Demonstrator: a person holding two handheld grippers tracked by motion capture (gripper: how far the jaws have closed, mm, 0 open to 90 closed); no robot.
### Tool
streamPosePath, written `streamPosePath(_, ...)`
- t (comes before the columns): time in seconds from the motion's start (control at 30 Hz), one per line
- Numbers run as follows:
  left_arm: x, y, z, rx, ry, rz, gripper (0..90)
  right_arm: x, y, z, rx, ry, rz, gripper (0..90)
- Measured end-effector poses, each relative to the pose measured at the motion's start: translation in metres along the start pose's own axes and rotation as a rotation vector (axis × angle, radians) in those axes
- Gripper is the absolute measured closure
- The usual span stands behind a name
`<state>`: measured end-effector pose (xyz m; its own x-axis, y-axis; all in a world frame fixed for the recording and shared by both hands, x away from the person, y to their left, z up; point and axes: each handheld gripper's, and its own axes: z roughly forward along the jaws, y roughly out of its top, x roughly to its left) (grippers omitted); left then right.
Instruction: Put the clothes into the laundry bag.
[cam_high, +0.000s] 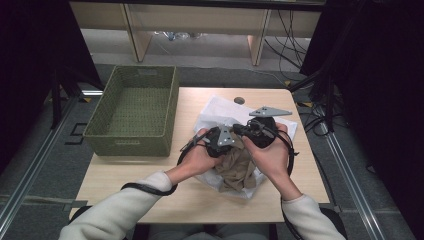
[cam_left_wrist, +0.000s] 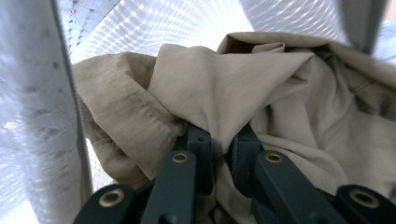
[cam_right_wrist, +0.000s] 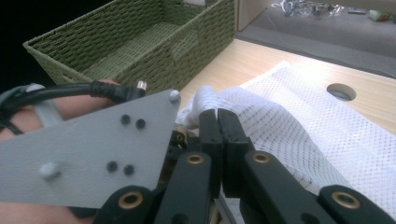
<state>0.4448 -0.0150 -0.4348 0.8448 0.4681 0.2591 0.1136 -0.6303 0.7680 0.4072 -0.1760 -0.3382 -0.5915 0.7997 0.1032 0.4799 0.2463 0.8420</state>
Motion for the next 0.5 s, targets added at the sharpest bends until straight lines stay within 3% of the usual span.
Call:
streamPosePath(0.07,0.004,-0.003,0.001,-0.001,0.0,-0.006,80.9,-0.001,-0.001,0.001,0.006,-0.013,0.002,90.0)
streamPosePath(0.13,0.002,-0.006,0.005,-0.039,0.01,-0.056,79.7,-0.002,-0.002,0.003,0.012,-0.01,0.011,90.0)
streamPosePath(0.17,0.005,-0.007,0.003,-0.015,-0.007,-0.017,78.4,-0.002,-0.002,0.003,0.017,-0.015,0.01,90.0)
streamPosePath(0.27,0.006,-0.009,-0.002,-0.027,-0.023,-0.036,70.9,-0.002,-0.003,0.002,0.022,-0.018,0.027,90.0)
streamPosePath(0.4,0.007,-0.012,-0.015,-0.043,-0.055,-0.063,52.9,-0.007,-0.002,0.003,0.006,-0.017,0.002,90.0)
streamPosePath(0.43,0.006,-0.014,-0.019,-0.054,-0.049,-0.056,49.9,-0.006,-0.002,0.001,0.016,-0.024,0.023,90.0)
streamPosePath(0.5,0.005,-0.016,-0.028,-0.061,-0.048,-0.036,45.8,-0.006,-0.002,0.002,0.008,-0.023,0.018,90.0)
